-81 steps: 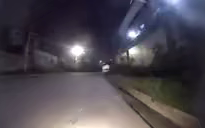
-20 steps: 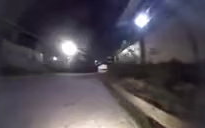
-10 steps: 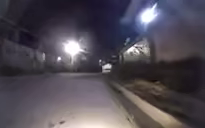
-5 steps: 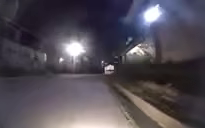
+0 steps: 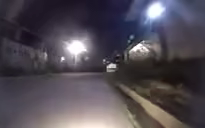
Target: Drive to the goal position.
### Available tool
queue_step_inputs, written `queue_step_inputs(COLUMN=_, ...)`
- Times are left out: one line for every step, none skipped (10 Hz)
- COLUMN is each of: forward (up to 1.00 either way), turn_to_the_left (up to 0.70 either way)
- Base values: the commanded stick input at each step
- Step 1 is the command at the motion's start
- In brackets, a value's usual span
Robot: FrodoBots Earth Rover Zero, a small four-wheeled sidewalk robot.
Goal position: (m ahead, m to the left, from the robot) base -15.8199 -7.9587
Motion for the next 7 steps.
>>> queue_step_inputs(forward=0.7, turn_to_the_left=0.0)
queue_step_inputs(forward=0.7, turn_to_the_left=0.0)
queue_step_inputs(forward=0.7, turn_to_the_left=0.0)
queue_step_inputs(forward=0.7, turn_to_the_left=0.0)
queue_step_inputs(forward=0.7, turn_to_the_left=0.0)
queue_step_inputs(forward=0.7, turn_to_the_left=0.0)
queue_step_inputs(forward=0.7, turn_to_the_left=0.0)
